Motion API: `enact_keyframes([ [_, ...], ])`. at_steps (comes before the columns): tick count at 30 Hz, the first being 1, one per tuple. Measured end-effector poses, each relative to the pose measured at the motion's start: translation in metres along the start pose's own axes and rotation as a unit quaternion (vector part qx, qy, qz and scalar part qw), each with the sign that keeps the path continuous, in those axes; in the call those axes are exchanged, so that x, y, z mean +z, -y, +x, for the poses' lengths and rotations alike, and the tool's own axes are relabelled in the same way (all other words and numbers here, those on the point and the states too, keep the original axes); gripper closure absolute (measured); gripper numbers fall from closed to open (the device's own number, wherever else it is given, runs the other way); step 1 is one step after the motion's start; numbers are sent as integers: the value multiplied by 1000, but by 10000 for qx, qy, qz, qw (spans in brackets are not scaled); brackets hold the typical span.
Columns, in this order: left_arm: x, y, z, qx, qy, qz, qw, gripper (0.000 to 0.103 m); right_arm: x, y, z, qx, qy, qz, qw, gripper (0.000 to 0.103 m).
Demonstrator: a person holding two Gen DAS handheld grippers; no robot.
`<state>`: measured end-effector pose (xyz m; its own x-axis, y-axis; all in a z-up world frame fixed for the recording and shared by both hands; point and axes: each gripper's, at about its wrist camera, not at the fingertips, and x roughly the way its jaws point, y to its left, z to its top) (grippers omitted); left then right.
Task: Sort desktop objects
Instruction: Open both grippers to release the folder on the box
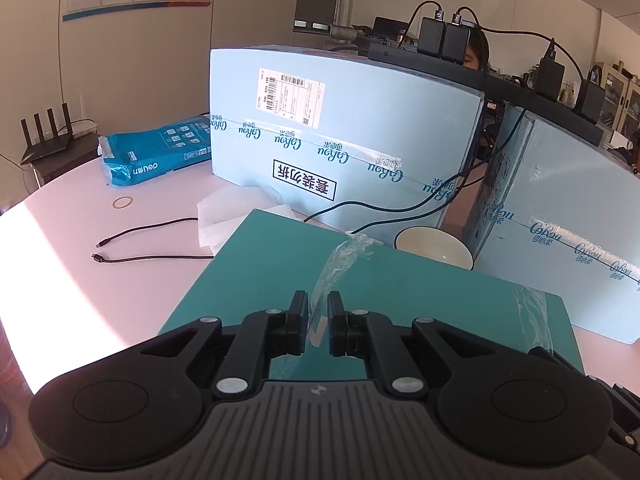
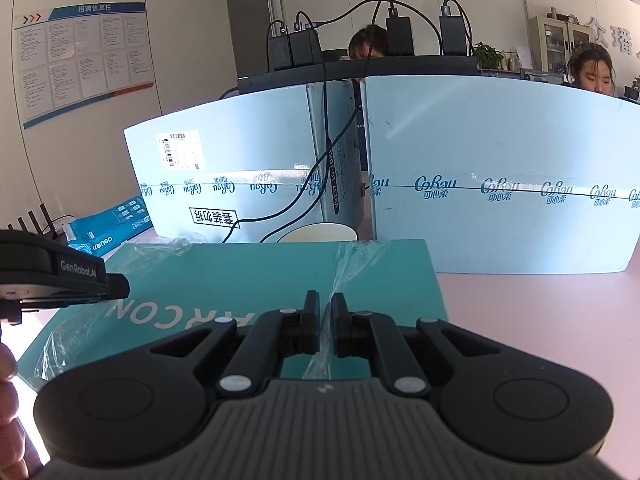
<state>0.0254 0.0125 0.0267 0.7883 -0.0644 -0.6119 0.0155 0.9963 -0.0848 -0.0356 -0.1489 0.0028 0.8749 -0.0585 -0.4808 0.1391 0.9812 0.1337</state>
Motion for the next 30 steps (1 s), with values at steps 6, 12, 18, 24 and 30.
enact_keyframes([
  [6,-3,-1,5,31,-81,10,10000,96,-1,1,2,23,-63,31,10000,94],
  [12,-6,-2,8,35,-128,39,9999,96,-2,2,4,37,-115,28,9999,94],
  [18,-9,-4,13,41,-238,28,9997,96,-4,2,6,41,-173,29,9998,94],
  [24,-10,-5,17,27,-289,37,9996,95,-5,1,8,45,-207,27,9998,94],
  [30,-9,0,14,-143,-149,125,9997,77,-5,1,9,61,-217,18,9997,93],
])
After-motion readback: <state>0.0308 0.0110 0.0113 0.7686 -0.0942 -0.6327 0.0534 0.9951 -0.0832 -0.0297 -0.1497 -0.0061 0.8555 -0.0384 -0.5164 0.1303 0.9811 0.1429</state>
